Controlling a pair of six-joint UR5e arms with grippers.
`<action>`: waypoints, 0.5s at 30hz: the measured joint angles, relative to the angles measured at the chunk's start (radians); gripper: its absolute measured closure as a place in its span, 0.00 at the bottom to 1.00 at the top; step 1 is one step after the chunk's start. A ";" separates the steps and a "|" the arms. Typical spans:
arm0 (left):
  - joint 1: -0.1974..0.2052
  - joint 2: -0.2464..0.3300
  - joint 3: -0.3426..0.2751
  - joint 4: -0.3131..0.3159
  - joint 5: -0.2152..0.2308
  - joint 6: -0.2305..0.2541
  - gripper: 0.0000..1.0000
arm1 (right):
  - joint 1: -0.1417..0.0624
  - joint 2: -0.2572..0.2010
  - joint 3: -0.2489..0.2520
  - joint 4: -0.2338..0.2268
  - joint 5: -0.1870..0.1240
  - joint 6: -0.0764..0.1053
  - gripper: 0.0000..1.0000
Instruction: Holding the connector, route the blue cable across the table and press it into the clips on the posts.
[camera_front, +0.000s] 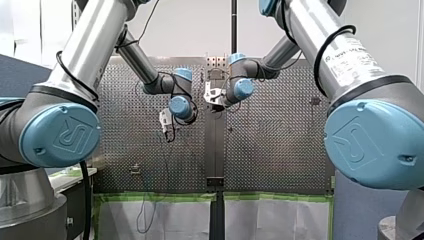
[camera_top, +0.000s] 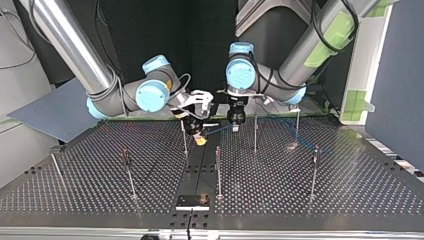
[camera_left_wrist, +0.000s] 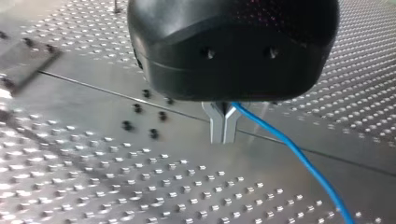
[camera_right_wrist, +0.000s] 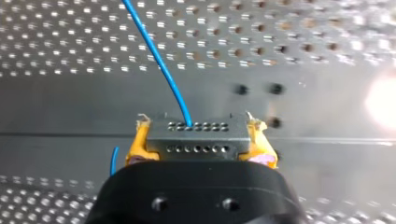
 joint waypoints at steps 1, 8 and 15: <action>0.000 0.009 0.000 -0.007 -0.006 0.002 1.00 | -0.001 -0.009 0.003 0.000 0.000 0.001 0.98; -0.001 0.079 0.000 -0.045 -0.020 0.011 1.00 | -0.003 -0.077 0.030 0.002 0.001 0.007 0.98; -0.001 0.155 0.000 -0.062 -0.020 0.013 1.00 | -0.004 -0.156 0.033 0.009 0.002 0.015 0.98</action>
